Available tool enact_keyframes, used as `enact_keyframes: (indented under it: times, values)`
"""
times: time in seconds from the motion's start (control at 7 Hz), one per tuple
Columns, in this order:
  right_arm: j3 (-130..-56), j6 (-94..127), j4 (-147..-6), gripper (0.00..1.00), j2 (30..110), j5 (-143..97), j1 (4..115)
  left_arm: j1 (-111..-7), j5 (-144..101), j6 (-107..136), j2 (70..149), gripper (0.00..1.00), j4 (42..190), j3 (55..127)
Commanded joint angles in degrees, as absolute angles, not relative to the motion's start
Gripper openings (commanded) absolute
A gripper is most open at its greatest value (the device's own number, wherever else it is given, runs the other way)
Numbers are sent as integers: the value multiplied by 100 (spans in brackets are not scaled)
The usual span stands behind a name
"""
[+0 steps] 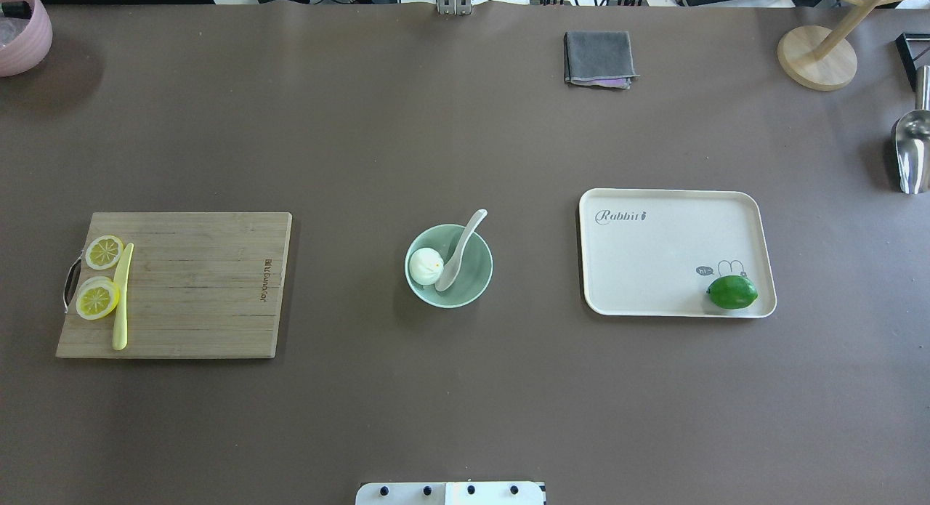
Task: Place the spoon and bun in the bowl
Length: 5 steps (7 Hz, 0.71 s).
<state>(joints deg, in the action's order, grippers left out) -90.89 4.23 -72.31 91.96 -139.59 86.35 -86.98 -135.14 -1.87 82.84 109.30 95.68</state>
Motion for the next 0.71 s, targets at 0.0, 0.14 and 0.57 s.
enact_keyframes:
  times: [0.0, 0.14, 0.57]
  values:
    - [-9027, 431, -7303, 100, 8888, -13905, 8316, -8788, -13509, -202, 8358, 98, 10934, 9554]
    - [-9035, 431, -7304, 100, 8755, -13852, 8288, -8833, -13544, -193, 8341, 98, 10942, 9623]
    - [-8992, 431, -7304, 100, 8824, -13869, 8367, -8842, -13536, -281, 8393, 98, 10969, 9686]
